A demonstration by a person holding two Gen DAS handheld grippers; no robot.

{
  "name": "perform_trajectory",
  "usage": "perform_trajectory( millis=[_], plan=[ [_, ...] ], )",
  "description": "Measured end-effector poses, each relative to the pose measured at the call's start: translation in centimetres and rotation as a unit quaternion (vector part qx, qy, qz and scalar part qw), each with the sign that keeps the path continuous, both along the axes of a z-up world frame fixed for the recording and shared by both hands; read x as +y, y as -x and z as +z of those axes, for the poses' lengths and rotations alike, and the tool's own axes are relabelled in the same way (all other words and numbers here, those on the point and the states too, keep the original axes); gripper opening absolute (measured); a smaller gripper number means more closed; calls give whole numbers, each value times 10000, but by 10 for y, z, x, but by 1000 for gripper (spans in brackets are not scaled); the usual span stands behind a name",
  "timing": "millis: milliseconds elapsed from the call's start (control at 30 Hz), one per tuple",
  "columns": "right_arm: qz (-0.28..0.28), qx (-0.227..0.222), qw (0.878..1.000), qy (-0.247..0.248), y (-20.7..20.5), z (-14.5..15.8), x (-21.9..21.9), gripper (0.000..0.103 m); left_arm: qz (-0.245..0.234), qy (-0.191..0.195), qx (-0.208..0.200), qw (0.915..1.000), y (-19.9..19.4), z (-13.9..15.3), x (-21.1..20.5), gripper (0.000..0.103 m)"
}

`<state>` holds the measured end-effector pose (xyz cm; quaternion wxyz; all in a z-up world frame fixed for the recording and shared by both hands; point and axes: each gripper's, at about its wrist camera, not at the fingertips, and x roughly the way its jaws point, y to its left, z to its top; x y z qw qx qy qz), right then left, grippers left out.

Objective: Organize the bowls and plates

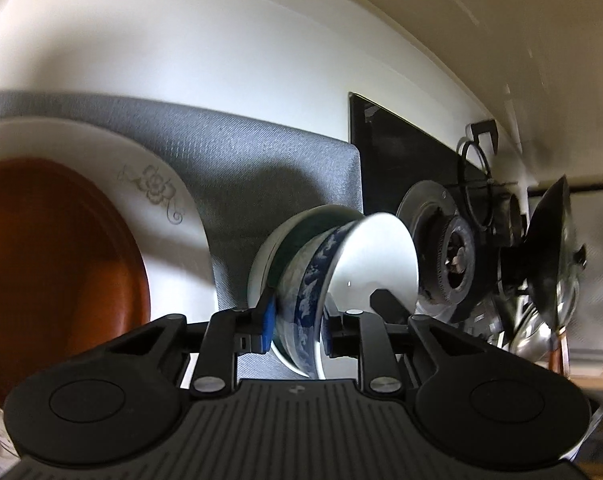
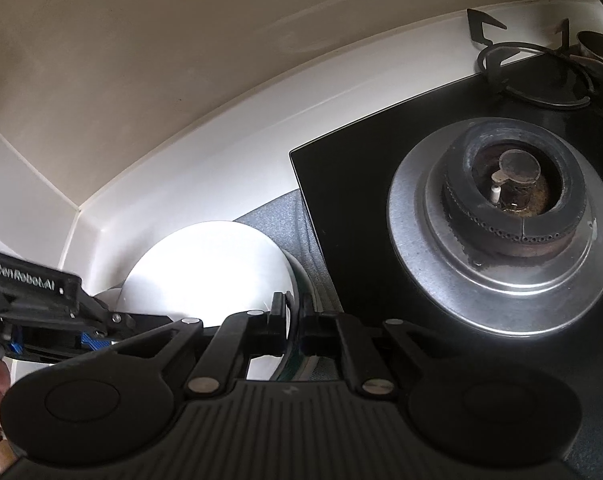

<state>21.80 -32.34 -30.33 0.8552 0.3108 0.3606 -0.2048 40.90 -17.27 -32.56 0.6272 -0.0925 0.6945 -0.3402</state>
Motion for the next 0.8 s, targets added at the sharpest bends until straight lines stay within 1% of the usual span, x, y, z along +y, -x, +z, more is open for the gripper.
perform_trajectory(
  millis=[33, 67, 100, 200, 300, 400, 533, 567, 733, 800],
  plan=[
    [-5, -30, 10000, 58, 2, 0, 2, 6, 73, 12, 106, 9999, -1, -1, 2, 25],
    [-2, -55, 9999, 143, 3, 1, 4, 5, 141, 26, 193, 9997, -2, -3, 3, 22],
    [29, -77, 9998, 205, 4, 0, 6, 5, 180, 31, 223, 9996, -2, -3, 4, 22],
    [19, -112, 9998, 156, 5, 0, 4, 5, 158, 27, 162, 9997, 0, -2, 4, 22],
    [77, -46, 9997, 239, 3, 1, 5, 5, 221, 29, 168, 9996, 1, 0, 6, 22],
    [32, -48, 9998, 213, 2, -1, 5, 5, 398, 72, 255, 9989, 1, 0, 12, 22],
    [-67, -39, 9998, 198, 0, -7, 7, 6, 732, 180, 556, 9956, 3, -7, 24, 23],
    [-90, -50, 9998, 197, 0, -8, 8, 6, 794, 221, 579, 9949, 4, -8, 27, 23],
    [-44, 19, 9996, 273, -3, -9, 9, 6, 730, 189, 409, 9963, 9, -3, 28, 23],
    [37, 115, 9990, 441, -6, -7, 13, 6, 689, 94, 160, 9975, 12, 3, 29, 23]
  ],
)
